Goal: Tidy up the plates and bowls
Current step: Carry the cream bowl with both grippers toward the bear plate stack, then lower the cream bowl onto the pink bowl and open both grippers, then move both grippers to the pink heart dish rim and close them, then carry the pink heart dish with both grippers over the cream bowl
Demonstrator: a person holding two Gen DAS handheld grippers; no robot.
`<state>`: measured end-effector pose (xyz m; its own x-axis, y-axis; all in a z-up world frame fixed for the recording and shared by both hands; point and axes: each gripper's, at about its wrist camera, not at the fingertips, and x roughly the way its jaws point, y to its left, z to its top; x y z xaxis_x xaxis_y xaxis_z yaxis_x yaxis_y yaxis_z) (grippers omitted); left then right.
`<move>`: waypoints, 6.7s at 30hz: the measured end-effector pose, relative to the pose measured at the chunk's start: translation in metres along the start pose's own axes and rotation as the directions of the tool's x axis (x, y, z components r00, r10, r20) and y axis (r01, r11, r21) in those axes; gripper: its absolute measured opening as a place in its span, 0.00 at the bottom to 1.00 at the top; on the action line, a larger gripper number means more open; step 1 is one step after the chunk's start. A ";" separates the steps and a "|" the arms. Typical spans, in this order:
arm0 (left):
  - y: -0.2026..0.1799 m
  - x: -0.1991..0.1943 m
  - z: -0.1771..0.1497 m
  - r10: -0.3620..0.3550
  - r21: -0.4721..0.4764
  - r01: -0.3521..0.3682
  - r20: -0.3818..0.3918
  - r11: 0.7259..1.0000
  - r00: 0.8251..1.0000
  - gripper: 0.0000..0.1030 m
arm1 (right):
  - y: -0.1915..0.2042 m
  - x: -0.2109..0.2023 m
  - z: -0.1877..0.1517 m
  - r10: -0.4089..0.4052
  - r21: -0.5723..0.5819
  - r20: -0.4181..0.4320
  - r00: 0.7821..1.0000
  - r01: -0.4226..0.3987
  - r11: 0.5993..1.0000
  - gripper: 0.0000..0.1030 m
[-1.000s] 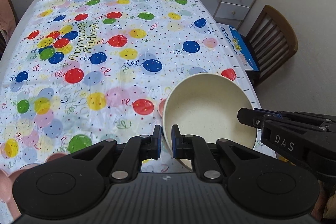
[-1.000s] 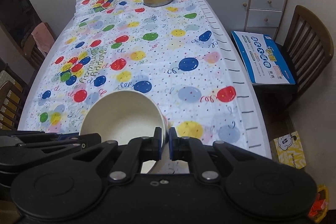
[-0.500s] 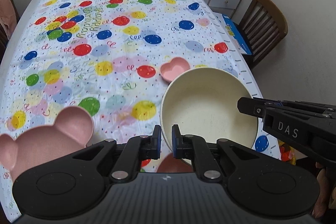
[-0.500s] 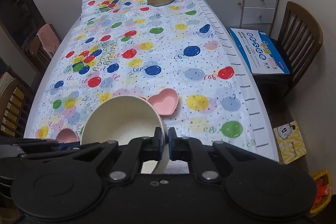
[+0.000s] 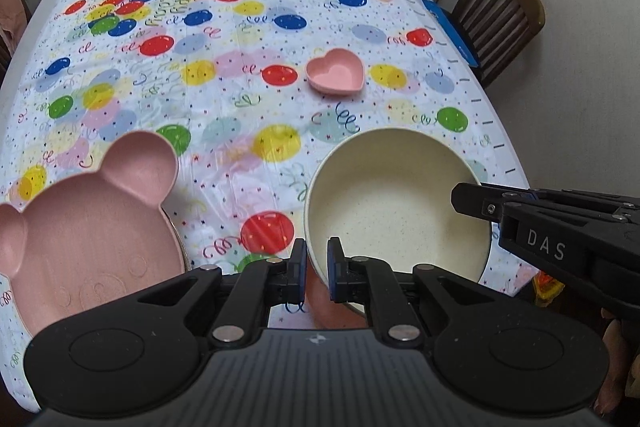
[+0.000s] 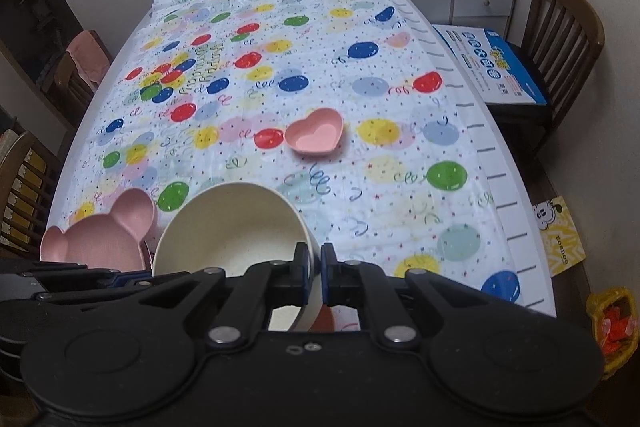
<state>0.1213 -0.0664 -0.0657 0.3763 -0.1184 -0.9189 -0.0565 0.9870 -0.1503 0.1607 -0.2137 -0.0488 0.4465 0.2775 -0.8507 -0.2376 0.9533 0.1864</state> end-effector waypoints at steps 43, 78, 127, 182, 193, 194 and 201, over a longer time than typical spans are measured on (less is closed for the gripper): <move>0.006 0.014 -0.020 0.005 0.025 -0.004 -0.051 1.000 0.999 0.09 | -0.006 0.016 -0.028 0.032 0.026 -0.063 0.998 -0.030 0.999 0.22; 0.020 -0.019 0.062 0.049 0.012 -0.052 0.170 0.999 0.984 0.65 | -0.007 -0.007 0.044 0.117 -0.085 0.089 0.989 -0.110 0.990 0.65; 0.030 0.159 0.150 0.070 -0.221 -0.062 0.029 0.973 0.997 0.53 | -0.056 0.192 0.140 0.109 -0.066 -0.164 0.980 -0.121 0.990 0.36; 0.012 -0.001 0.060 -0.115 -0.071 0.122 0.089 0.990 0.989 0.10 | -0.007 0.035 0.066 0.152 0.002 -0.046 0.987 -0.152 0.988 0.02; 0.013 -0.009 0.015 -0.128 -0.023 0.129 0.040 0.991 0.991 0.10 | 0.002 0.008 0.021 0.149 0.036 -0.053 0.987 -0.148 0.988 0.02; 0.012 -0.008 0.012 -0.127 -0.018 0.128 0.033 0.992 0.991 0.10 | 0.003 0.007 0.016 0.151 0.041 -0.055 0.987 -0.149 0.988 0.02; 0.004 0.002 -0.007 -0.122 0.020 0.122 -0.016 0.992 0.992 0.10 | 0.001 0.008 -0.011 0.140 0.076 -0.077 0.987 -0.134 0.988 0.02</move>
<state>0.1156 -0.0636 -0.0703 0.3659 -0.2394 -0.8993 0.0088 0.9672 -0.2538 0.1539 -0.2117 -0.0607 0.3407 0.3984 -0.8516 -0.2290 0.9137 0.3358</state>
